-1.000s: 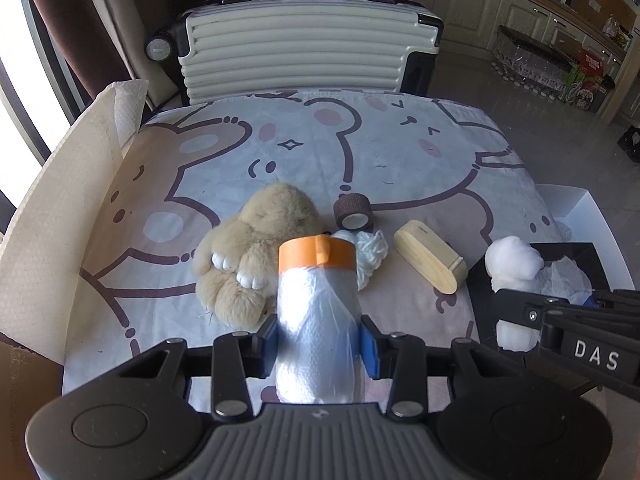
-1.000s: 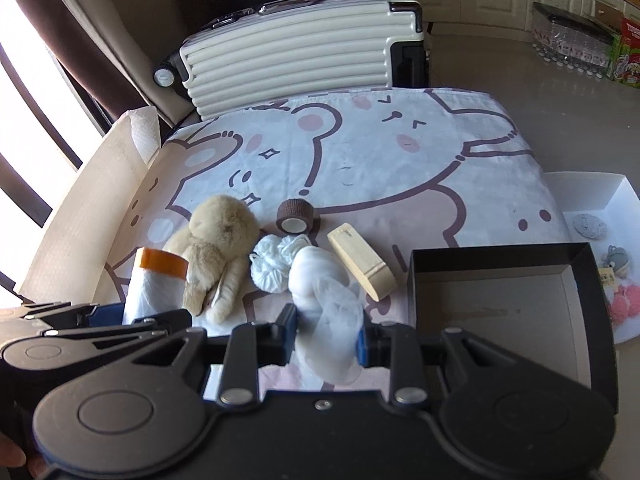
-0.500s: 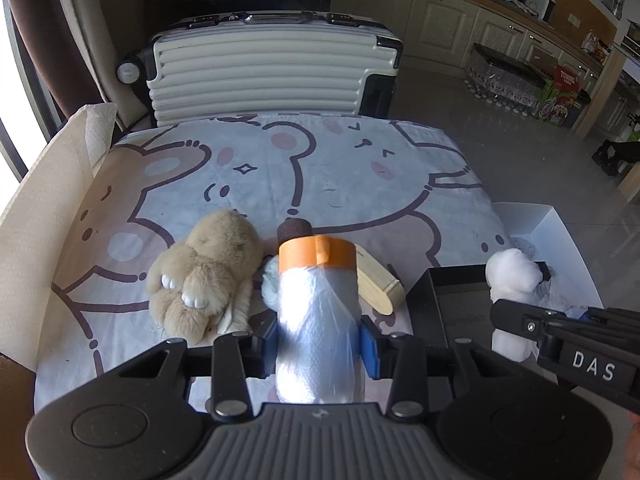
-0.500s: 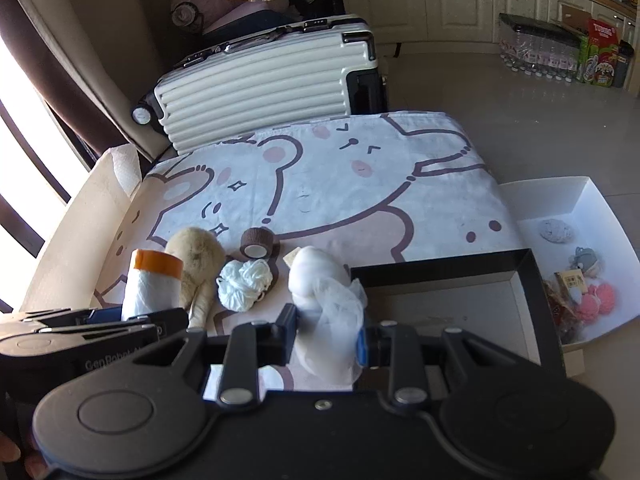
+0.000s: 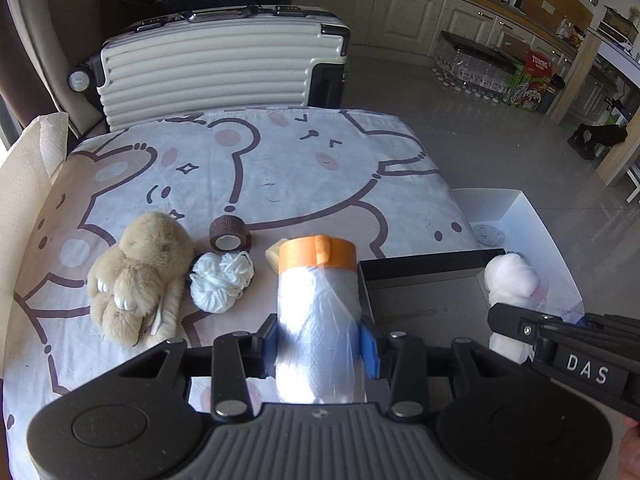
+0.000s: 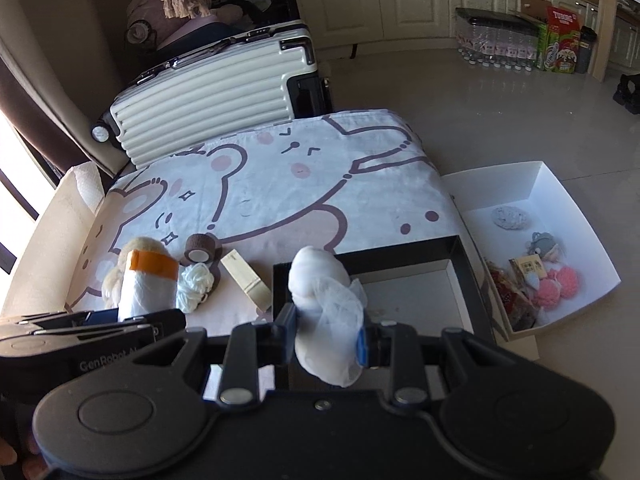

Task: Organize objects
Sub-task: 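Carry the bag roll and tissue item with both tools over the black box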

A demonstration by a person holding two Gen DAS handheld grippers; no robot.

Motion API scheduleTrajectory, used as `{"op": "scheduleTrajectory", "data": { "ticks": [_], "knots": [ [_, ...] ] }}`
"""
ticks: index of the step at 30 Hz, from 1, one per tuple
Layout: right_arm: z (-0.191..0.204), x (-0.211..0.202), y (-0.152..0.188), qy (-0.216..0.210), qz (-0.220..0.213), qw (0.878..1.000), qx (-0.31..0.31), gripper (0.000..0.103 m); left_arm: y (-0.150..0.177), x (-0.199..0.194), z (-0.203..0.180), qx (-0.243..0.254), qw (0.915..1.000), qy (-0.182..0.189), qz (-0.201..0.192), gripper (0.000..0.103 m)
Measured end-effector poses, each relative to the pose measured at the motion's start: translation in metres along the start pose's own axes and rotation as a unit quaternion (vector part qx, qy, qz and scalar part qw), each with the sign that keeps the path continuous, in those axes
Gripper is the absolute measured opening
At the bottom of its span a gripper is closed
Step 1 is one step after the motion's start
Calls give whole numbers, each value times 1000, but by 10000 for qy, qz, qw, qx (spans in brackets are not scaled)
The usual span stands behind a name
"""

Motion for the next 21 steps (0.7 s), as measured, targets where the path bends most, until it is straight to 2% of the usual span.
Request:
{"op": "scheduleTrajectory", "data": {
  "ticks": [15,21],
  "knots": [
    [-41,31,9,225,286,9990,254,30,4,47,-33,-90,9992,268,273,42],
    [-49,52,16,251,528,9977,329,30,12,74,-36,-204,9980,232,544,42]
  ]
}}
Point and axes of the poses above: each gripper's, at about its wrist camera, not at the fingertips, and x roughly the way its jaws point, z to its left, y to its underside, the point moved 6 cm from there along x, roughly the way its jaws point, and after that the axes turned 12 degrees about y, right-handed, at the moved point
